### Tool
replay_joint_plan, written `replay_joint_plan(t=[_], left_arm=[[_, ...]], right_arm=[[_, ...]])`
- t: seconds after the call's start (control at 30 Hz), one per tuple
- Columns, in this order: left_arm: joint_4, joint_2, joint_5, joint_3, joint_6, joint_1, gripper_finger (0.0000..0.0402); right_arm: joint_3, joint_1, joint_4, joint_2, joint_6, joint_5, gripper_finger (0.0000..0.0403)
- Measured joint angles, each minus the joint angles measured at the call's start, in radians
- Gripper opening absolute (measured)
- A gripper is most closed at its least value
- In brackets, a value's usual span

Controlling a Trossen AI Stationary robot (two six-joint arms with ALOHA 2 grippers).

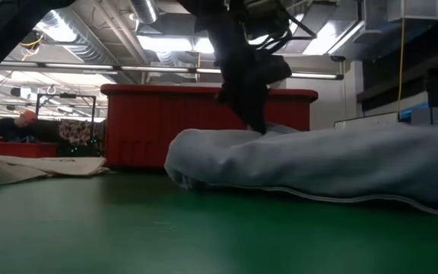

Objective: Fold Laundry from Bin
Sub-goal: Fold the light blue jeans

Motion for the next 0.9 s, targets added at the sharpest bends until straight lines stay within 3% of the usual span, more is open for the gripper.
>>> replay_joint_plan(t=[0.23,0.63,0.9], left_arm=[[0.104,0.000,-0.016,-0.071,0.000,0.021,0.0006],[0.237,0.000,-0.067,-0.179,0.062,0.040,0.0058],[0.222,0.000,-0.075,-0.140,0.063,0.042,0.0113]], right_arm=[[-0.011,-0.001,0.022,0.101,0.029,-0.051,0.0200],[-0.012,-0.001,0.038,0.112,0.027,-0.082,0.0200],[0.097,0.002,-0.144,0.061,0.028,-0.098,0.0200]])
